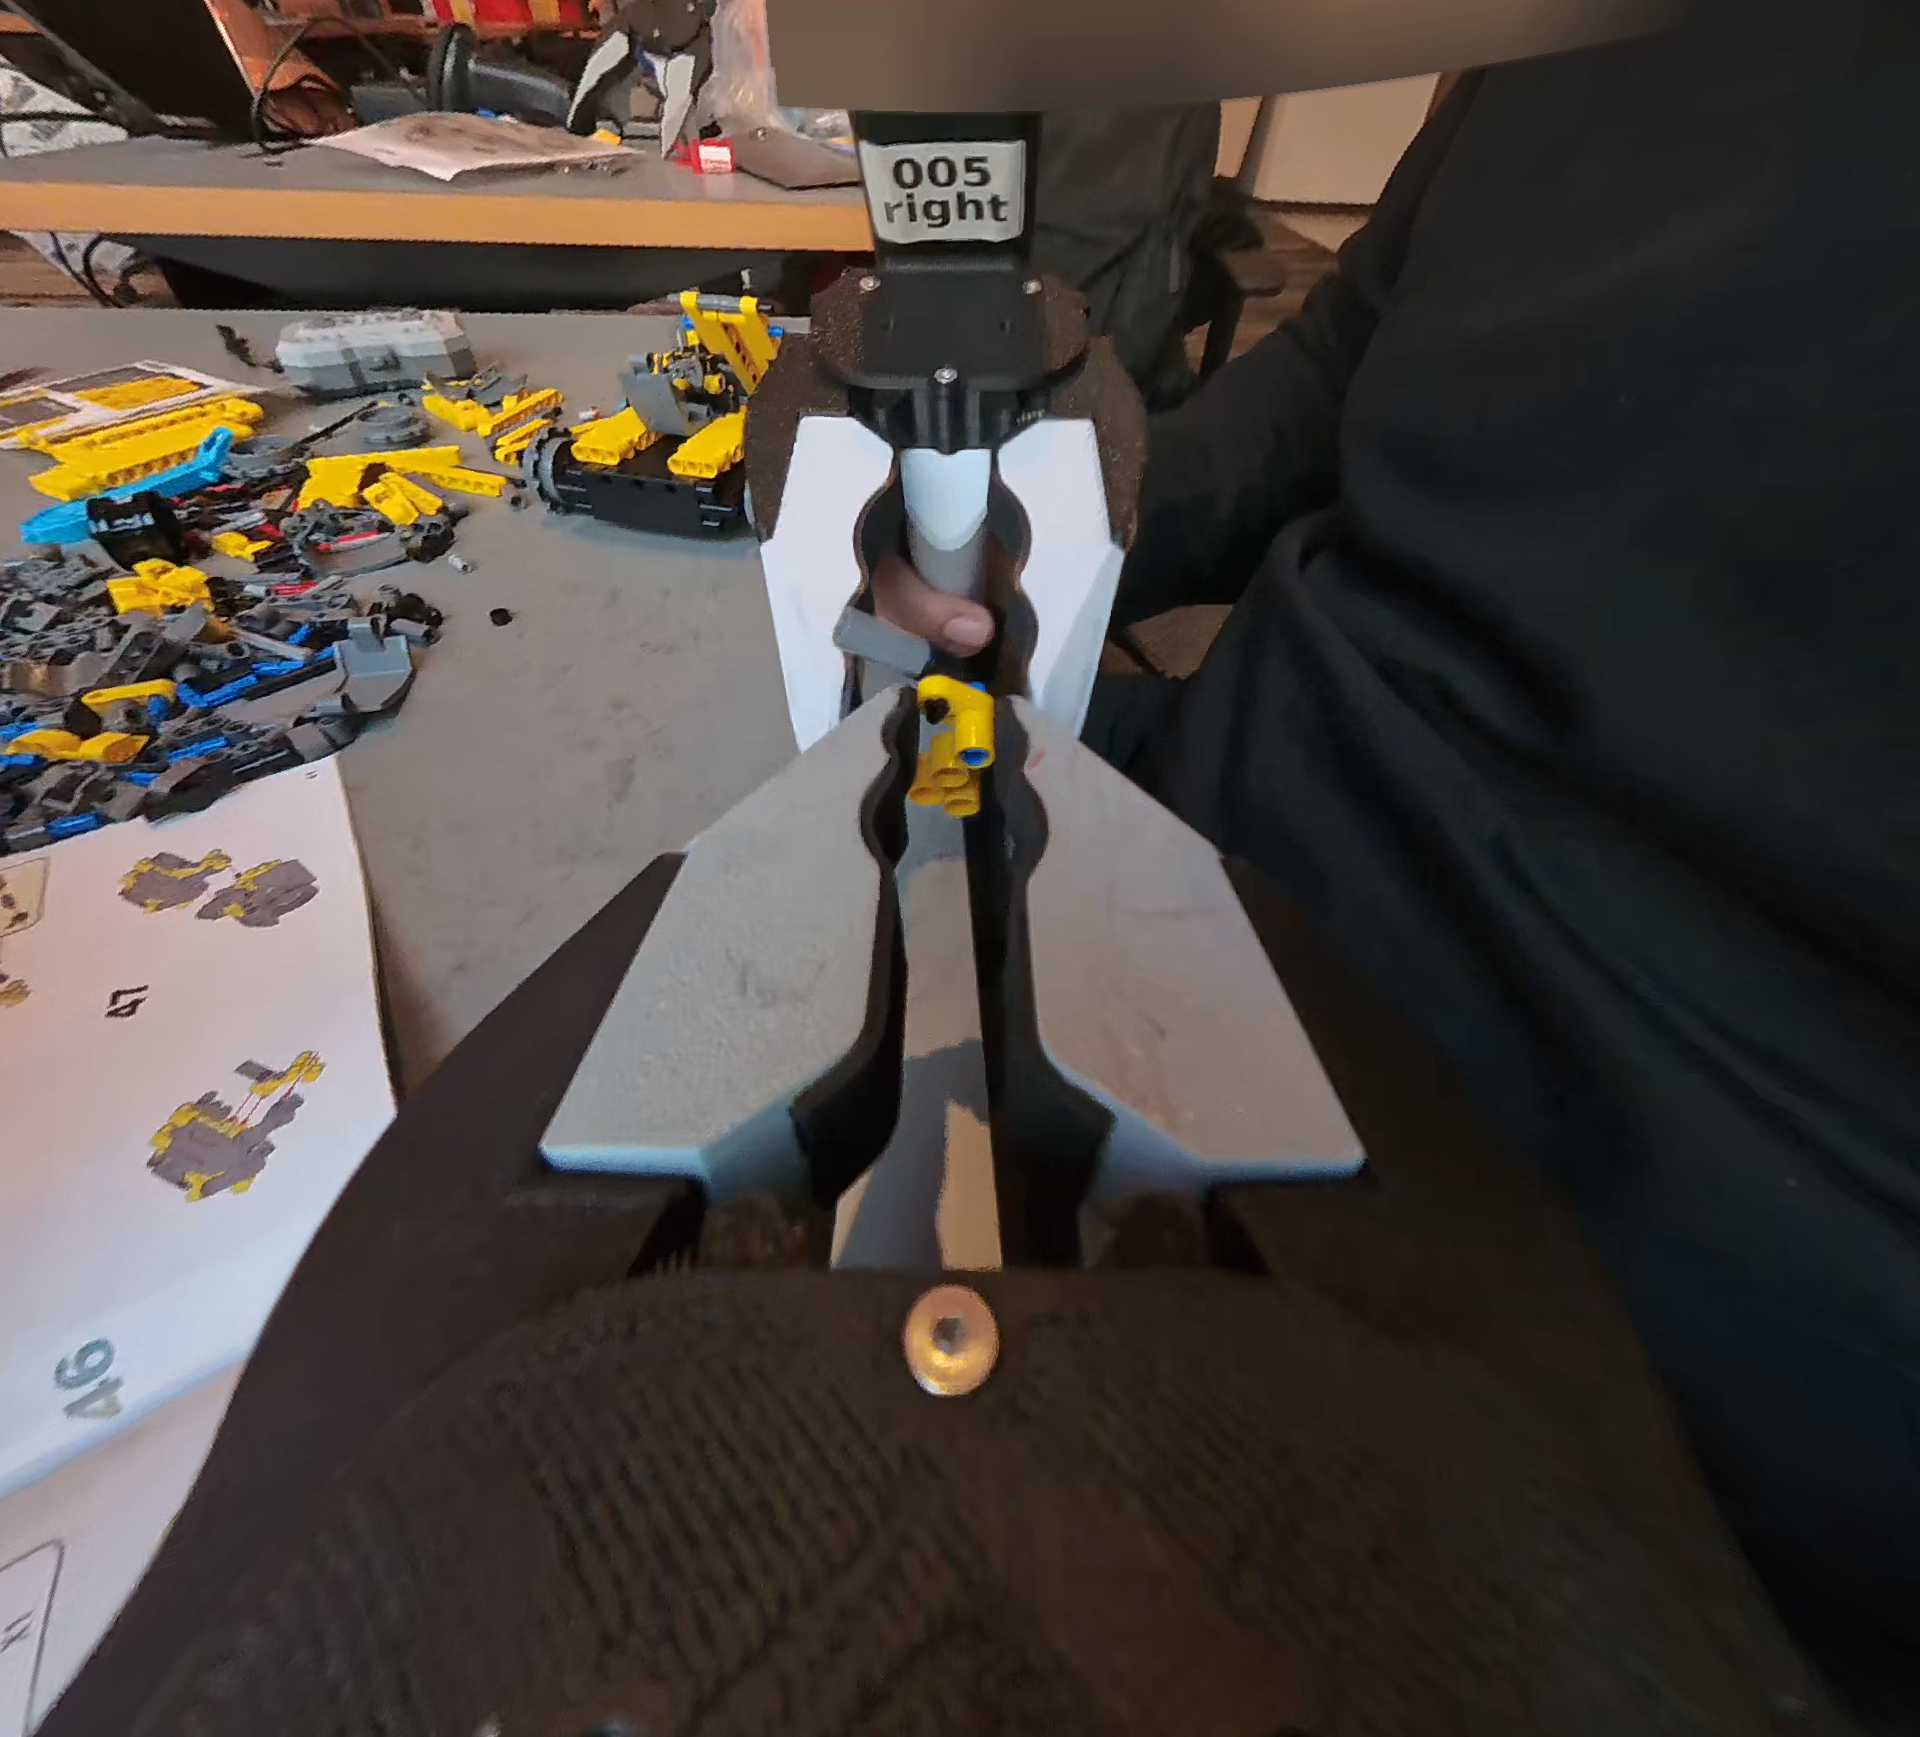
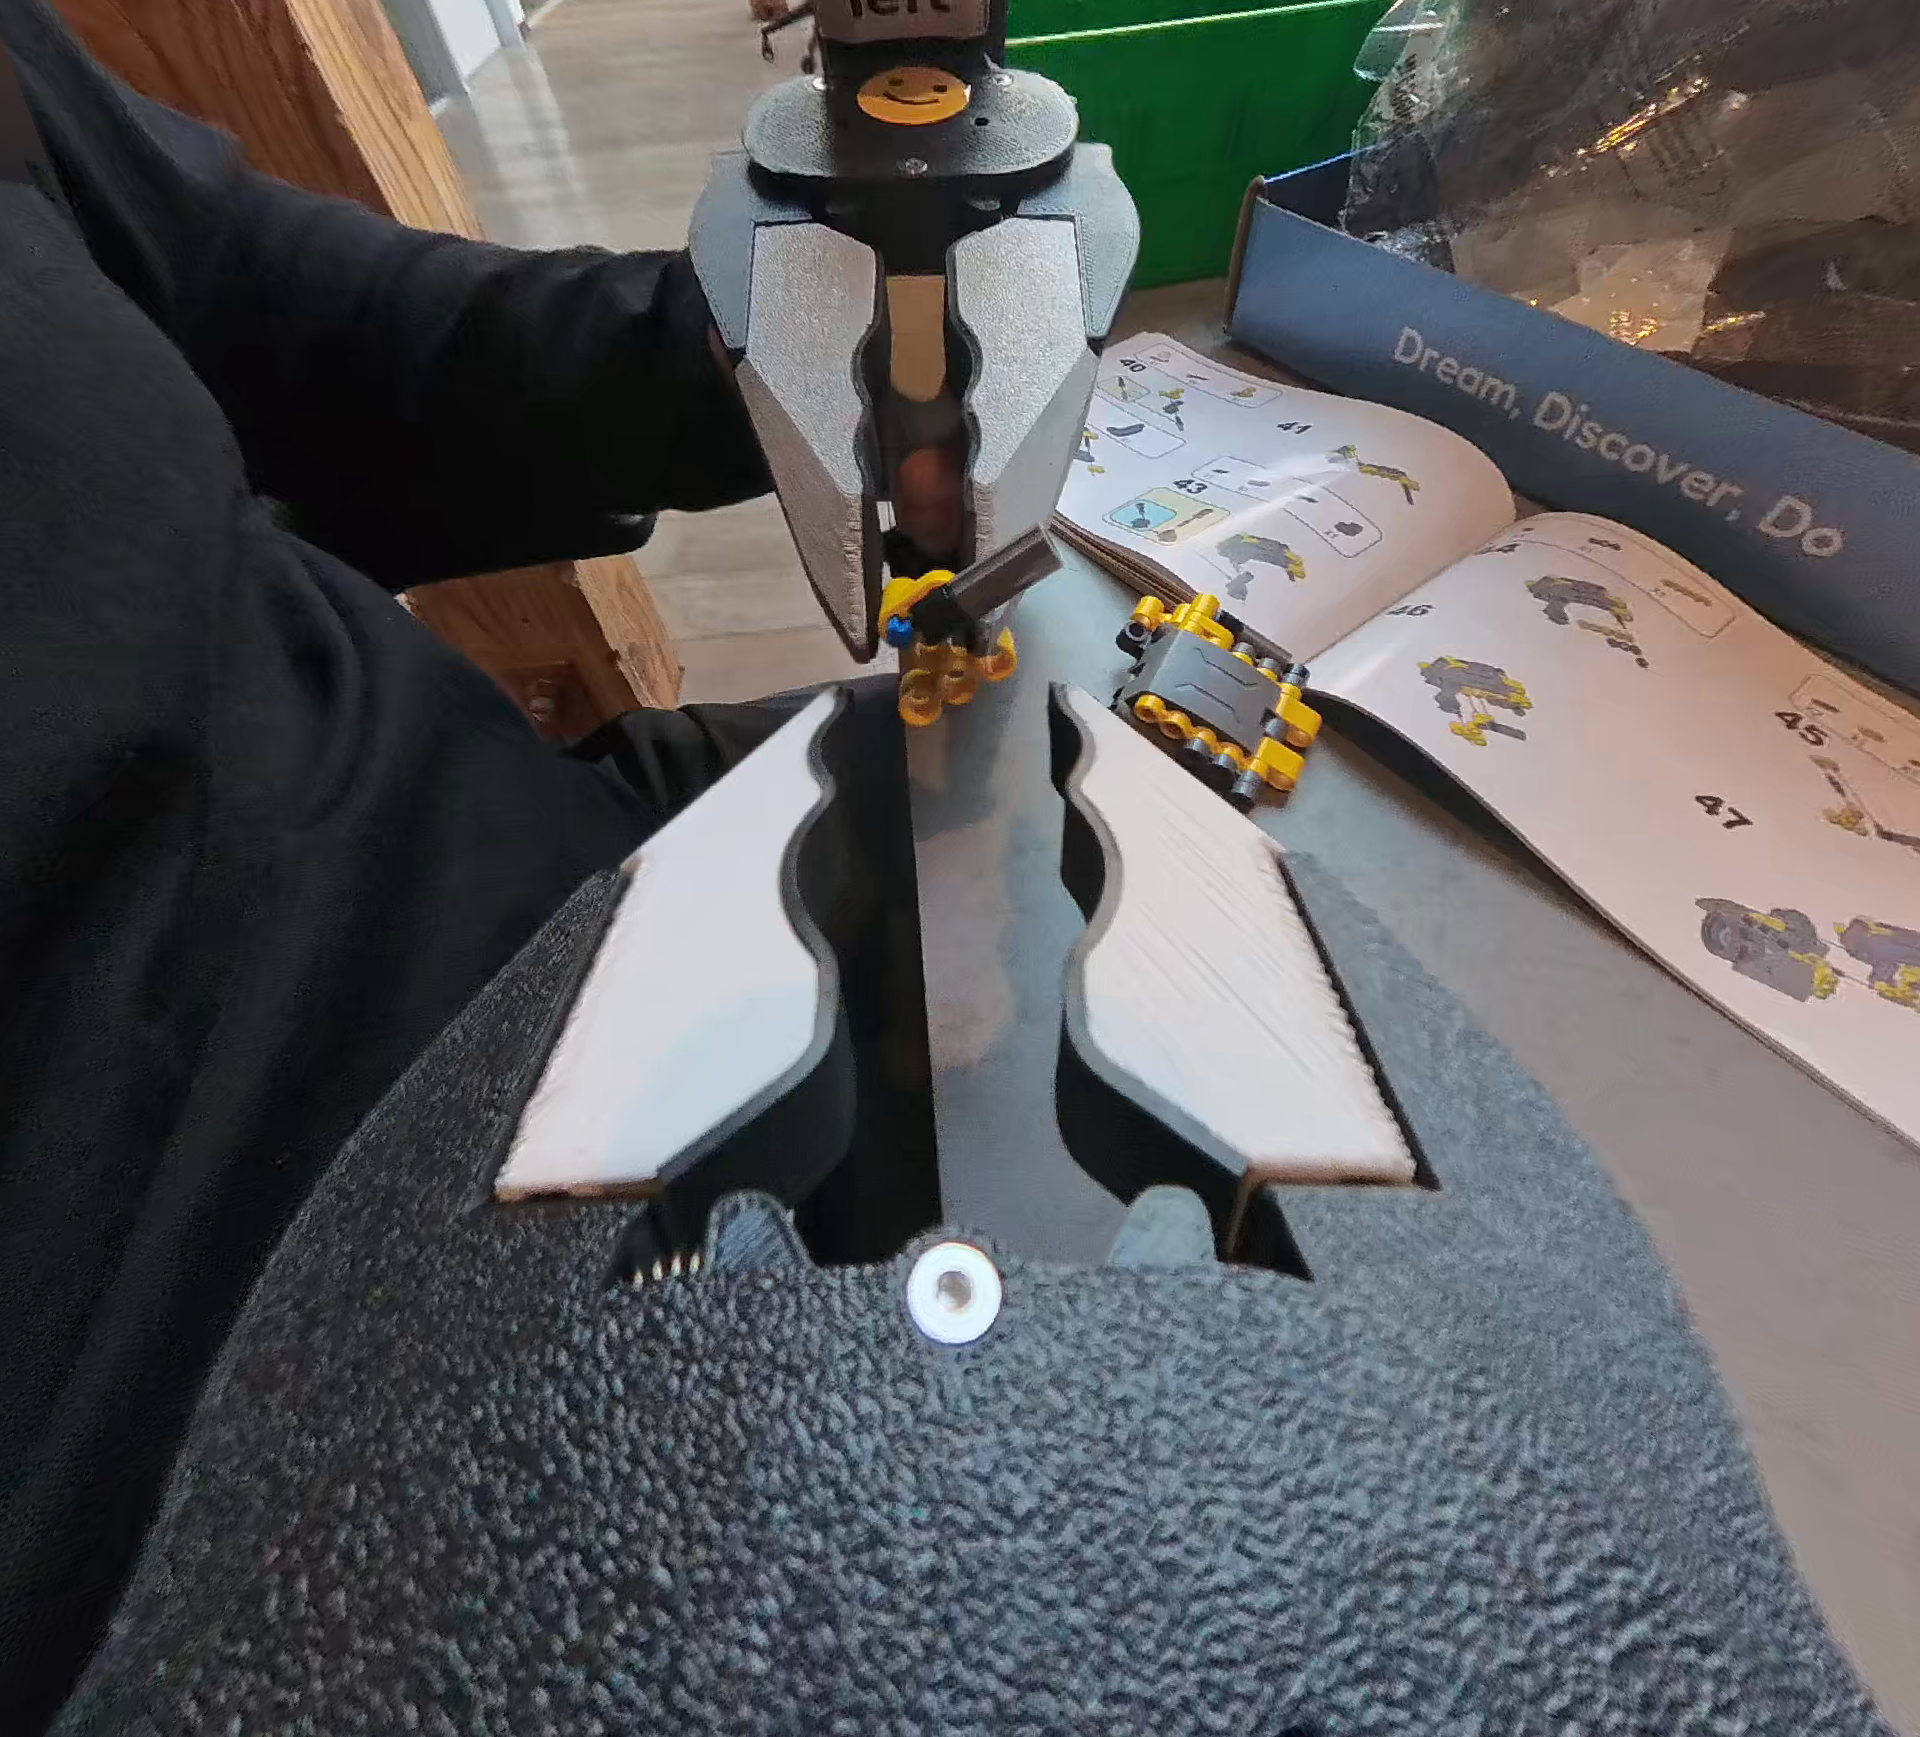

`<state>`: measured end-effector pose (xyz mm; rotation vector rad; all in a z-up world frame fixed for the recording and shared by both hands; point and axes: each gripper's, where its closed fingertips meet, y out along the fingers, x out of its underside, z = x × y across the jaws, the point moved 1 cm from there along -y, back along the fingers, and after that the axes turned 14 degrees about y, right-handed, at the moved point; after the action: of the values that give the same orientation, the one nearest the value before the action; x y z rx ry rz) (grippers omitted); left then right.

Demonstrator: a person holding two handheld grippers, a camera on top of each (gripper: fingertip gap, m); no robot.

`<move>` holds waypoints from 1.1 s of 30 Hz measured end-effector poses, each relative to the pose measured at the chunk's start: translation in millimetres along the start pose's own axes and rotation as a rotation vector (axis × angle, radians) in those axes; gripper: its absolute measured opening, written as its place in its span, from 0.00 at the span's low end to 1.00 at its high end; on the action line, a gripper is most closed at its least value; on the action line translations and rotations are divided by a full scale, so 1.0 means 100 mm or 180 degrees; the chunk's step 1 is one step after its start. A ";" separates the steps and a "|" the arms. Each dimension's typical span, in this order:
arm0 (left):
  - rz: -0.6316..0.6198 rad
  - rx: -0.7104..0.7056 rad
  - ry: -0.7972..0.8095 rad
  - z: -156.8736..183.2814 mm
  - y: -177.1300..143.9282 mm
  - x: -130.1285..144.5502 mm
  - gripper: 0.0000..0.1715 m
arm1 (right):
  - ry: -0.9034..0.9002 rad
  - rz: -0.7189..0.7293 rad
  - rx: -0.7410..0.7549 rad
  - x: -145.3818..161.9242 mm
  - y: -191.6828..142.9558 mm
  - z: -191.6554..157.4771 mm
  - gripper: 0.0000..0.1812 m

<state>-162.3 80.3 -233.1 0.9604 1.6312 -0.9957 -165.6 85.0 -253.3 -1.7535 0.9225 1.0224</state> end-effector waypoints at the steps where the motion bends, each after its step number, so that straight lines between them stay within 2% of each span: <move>1: 0.0012 0.0018 -0.0006 0.01 0.01 -0.01 0.07 | -0.0037 -0.0014 0.0024 0.01 0.01 0.00 0.18; 5: 0.0048 0.0056 -0.0008 0.03 0.02 -0.02 0.07 | -0.0245 -0.0011 0.0092 0.01 0.01 -0.03 0.10; 7: 0.0053 0.0061 -0.0042 0.03 0.02 -0.03 0.07 | -0.0308 -0.0004 0.0143 0.01 0.01 -0.02 0.10; 9: 0.0057 0.0077 -0.0075 0.02 0.02 -0.03 0.07 | -0.0270 0.0043 0.0202 -0.02 0.00 0.01 0.17; 14: -0.0092 0.0068 -0.0131 0.02 0.03 0.03 0.07 | -0.0330 0.0014 -0.0006 -0.01 -0.06 -0.05 0.17; 17: -0.0334 0.0043 -0.0132 0.00 0.03 0.13 0.07 | -0.0246 -0.0021 0.0021 -0.02 -0.13 0.03 0.13; 24: -0.0951 -0.0119 0.0468 0.02 0.07 0.28 0.06 | 0.1033 -0.0011 -0.0495 -0.08 -0.19 0.12 0.11; 26: -0.0989 -0.0139 0.0715 0.05 0.10 0.24 0.06 | 0.1320 -0.0077 -0.0643 -0.05 -0.18 0.12 0.11; 29: -0.1130 -0.0244 0.1029 0.05 0.11 0.21 0.06 | 0.1692 -0.0086 -0.1052 -0.05 -0.18 0.03 0.03; 33: -0.1266 -0.0370 0.1354 0.05 0.12 0.17 0.06 | 0.2448 -0.0087 -0.1543 -0.08 -0.21 0.00 0.04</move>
<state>-153.7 81.9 -252.1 0.8213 2.2752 -0.9844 -150.1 93.5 -239.7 -2.6499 1.1592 0.5586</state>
